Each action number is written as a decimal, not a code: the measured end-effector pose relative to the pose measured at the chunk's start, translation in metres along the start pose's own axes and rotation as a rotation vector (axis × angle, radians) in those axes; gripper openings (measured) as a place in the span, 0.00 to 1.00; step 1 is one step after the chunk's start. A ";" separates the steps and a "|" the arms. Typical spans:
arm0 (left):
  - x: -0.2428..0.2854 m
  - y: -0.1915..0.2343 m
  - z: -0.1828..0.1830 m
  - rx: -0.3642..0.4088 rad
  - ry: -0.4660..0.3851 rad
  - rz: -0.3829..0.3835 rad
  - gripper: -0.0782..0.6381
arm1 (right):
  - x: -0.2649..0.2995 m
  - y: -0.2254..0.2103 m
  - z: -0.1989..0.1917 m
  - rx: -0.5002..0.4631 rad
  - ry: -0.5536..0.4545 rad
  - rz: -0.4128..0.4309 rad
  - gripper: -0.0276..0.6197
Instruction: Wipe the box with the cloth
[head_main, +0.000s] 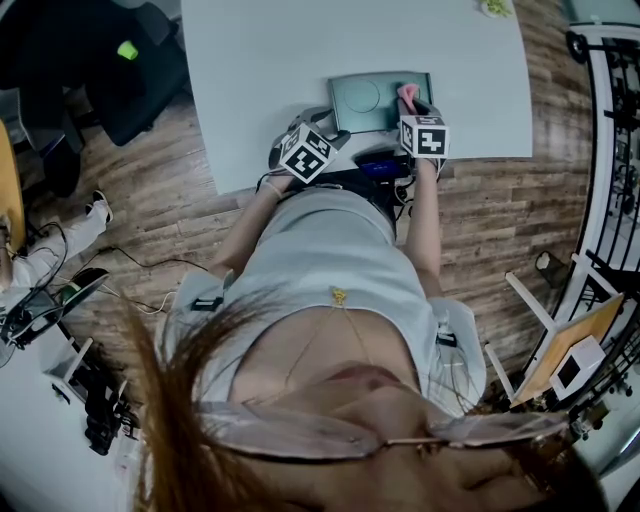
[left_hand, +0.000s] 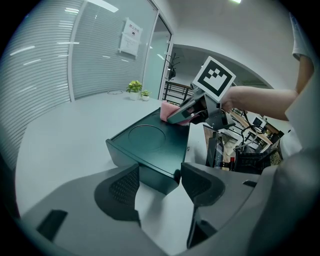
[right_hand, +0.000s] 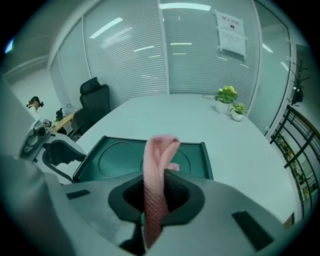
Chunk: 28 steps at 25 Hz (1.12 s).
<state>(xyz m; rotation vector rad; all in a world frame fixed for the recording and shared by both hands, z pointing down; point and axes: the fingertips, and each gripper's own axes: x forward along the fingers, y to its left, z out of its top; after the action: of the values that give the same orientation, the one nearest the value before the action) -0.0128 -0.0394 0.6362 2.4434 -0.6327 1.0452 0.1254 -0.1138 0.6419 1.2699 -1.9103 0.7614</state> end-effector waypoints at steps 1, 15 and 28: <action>0.000 0.000 0.000 -0.001 0.001 0.000 0.47 | 0.000 0.002 0.000 0.000 0.000 0.008 0.10; 0.000 0.000 0.001 -0.002 0.000 0.002 0.47 | 0.001 0.026 0.004 -0.012 -0.013 0.073 0.10; 0.000 -0.002 0.001 -0.002 0.000 0.003 0.47 | 0.003 0.058 0.006 -0.018 -0.017 0.161 0.10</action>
<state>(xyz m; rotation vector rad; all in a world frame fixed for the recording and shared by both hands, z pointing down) -0.0108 -0.0382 0.6351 2.4409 -0.6368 1.0452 0.0692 -0.1005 0.6361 1.1245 -2.0467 0.8156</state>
